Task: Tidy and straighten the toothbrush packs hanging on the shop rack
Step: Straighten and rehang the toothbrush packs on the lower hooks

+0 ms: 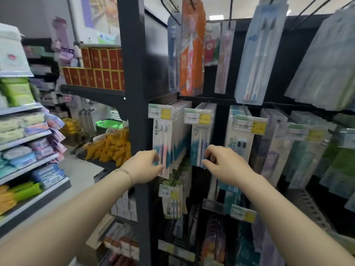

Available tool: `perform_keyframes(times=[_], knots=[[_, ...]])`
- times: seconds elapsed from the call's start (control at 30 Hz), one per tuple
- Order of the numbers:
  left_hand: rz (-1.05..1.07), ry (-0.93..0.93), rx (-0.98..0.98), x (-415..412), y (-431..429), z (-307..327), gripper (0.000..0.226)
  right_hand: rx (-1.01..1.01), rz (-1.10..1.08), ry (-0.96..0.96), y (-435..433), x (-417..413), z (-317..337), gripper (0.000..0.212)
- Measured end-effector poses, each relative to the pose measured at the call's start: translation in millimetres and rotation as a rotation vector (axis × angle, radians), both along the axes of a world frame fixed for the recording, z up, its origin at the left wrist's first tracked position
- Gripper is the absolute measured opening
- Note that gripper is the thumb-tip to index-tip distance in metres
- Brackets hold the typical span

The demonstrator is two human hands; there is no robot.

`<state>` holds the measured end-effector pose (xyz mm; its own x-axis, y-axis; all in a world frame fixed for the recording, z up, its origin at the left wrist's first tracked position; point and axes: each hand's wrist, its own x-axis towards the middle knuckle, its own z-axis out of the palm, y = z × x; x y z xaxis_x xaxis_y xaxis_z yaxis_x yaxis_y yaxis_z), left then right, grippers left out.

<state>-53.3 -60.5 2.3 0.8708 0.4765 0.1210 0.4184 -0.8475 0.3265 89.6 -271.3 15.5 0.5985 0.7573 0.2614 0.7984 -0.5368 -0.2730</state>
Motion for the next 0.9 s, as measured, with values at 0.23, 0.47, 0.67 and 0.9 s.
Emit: perform_keyframes(times=[0.23, 0.47, 0.67, 0.9], knots=[[-0.018, -0.142, -0.008, 1.3, 0.2, -9.2, 0.048, 0.105, 0.027, 0.008, 15.2, -6.7, -17.2, 0.035], [-0.217, -0.200, -0.103, 35.3, -34.1, -17.6, 0.047, 0.358, 0.001, -0.004, -23.5, 5.6, -40.0, 0.015], [-0.371, -0.259, -0.267, 80.9, -82.7, -23.6, 0.078, 0.635, -0.290, -0.123, -48.6, 27.1, -65.2, 0.062], [-0.439, -0.437, -0.638, 136.5, -121.7, -17.7, 0.069, 0.748, -0.193, 0.370, -34.2, 47.1, -57.0, 0.079]])
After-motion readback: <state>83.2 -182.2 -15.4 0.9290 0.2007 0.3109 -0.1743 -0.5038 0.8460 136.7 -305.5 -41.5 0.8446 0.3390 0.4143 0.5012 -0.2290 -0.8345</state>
